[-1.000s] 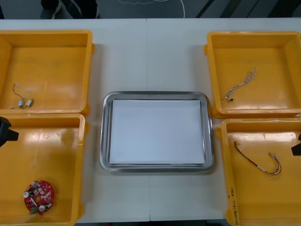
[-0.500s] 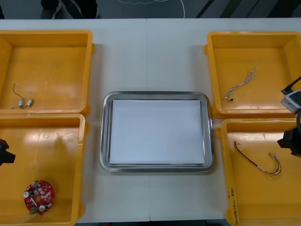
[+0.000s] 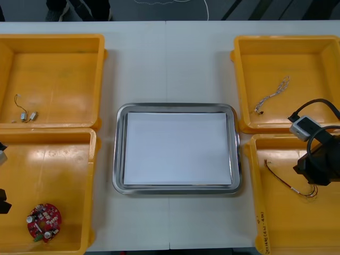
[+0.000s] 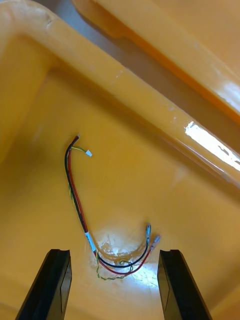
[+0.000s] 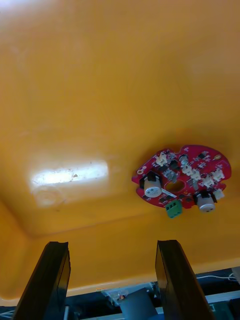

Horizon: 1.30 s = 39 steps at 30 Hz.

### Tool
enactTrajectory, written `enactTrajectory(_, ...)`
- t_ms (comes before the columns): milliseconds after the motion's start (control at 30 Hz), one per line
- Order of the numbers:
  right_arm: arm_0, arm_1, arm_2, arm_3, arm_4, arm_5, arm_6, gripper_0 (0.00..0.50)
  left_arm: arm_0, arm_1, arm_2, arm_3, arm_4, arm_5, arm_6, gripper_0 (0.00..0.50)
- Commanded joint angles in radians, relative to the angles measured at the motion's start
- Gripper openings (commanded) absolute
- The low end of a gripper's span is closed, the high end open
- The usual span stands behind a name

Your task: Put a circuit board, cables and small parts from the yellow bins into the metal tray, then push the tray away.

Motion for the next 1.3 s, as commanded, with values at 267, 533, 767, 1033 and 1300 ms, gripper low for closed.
enactTrajectory(267, 0.027, -0.133, 0.113, 0.071, -0.013, -0.134, 0.085, 0.5, 0.098, -0.107, -0.04, -0.03, -0.074, -0.122, -0.175, 0.5)
enactTrajectory(533, 0.078, -0.165, 0.139, 0.083, 0.001, -0.229, 0.11, 0.5, 0.116, -0.164, -0.041, -0.029, -0.12, -0.147, -0.307, 0.5)
enactTrajectory(767, 0.101, -0.177, 0.162, 0.102, 0.001, -0.292, 0.128, 0.5, 0.128, -0.218, -0.041, 0.003, -0.164, -0.194, -0.4, 0.5)
enactTrajectory(1033, 0.101, -0.196, 0.213, 0.138, -0.015, -0.368, 0.136, 0.5, 0.128, -0.228, -0.044, 0.039, -0.169, -0.228, -0.445, 0.5)
enactTrajectory(1300, 0.101, -0.202, 0.248, 0.148, -0.013, -0.379, 0.145, 0.5, 0.13, -0.23, -0.049, 0.066, -0.173, -0.253, -0.469, 0.5)
